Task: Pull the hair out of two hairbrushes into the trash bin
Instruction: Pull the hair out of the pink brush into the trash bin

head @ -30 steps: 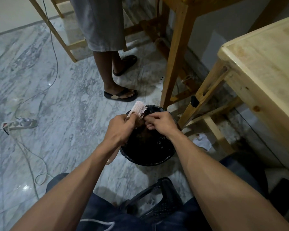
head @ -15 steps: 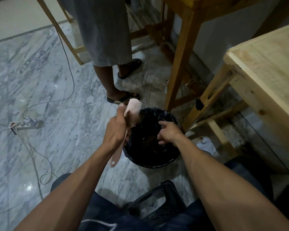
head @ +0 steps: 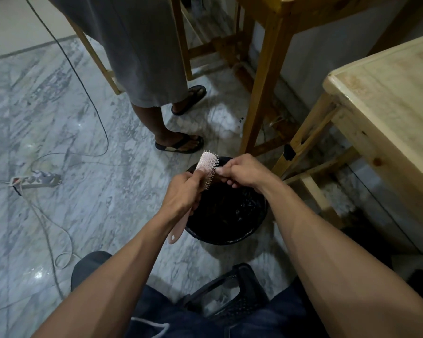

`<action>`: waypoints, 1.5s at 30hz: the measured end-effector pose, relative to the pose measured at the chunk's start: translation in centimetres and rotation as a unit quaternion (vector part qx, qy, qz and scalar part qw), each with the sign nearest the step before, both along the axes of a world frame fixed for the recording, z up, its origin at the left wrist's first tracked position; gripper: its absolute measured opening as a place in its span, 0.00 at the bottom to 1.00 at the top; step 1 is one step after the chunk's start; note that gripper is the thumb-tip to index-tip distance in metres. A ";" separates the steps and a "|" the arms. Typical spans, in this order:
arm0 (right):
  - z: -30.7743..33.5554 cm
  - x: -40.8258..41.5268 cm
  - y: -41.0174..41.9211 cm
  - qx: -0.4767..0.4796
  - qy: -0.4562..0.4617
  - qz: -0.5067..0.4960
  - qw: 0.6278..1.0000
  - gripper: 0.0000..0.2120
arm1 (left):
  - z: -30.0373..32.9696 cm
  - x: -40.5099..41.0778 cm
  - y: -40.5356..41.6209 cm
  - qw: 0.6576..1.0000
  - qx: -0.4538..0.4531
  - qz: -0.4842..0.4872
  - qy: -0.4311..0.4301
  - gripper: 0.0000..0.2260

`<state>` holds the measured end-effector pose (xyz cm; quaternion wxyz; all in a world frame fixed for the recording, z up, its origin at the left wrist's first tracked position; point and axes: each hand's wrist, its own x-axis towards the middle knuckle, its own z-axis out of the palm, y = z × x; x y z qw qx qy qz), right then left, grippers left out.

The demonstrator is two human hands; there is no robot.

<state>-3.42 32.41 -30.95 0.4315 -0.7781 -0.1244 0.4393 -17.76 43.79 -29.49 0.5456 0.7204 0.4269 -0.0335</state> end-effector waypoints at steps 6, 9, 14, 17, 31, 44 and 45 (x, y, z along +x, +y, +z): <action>-3.0 0.4 0.3 -0.124 -0.108 -0.133 0.977 0.14 | 0.0 0.2 -0.7 1.000 0.008 -0.006 0.005 0.20; -3.2 0.4 0.5 -0.177 -0.145 -0.159 0.960 0.17 | 0.1 0.3 -0.8 0.999 0.021 -0.013 0.020 0.20; -2.7 0.8 -0.3 -0.210 -0.169 -0.209 0.940 0.17 | 0.5 -0.3 -0.1 0.999 0.007 -0.019 0.030 0.21; -3.1 1.4 -1.5 -0.229 -0.142 -0.239 0.933 0.17 | 0.5 -1.3 0.4 1.000 -0.008 -0.005 0.010 0.27; -3.9 0.2 -2.4 -0.137 -0.012 -0.045 0.989 0.36 | -1.0 -1.2 0.7 0.995 -0.089 0.010 0.051 0.32; -3.0 -1.1 -2.1 0.130 0.105 -0.065 0.984 0.07 | -0.1 -0.6 2.1 0.998 -0.041 0.008 0.037 0.16; -3.1 -0.9 -2.4 0.134 0.098 -0.097 0.981 0.07 | -0.1 -0.7 2.2 0.999 -0.019 -0.009 0.045 0.13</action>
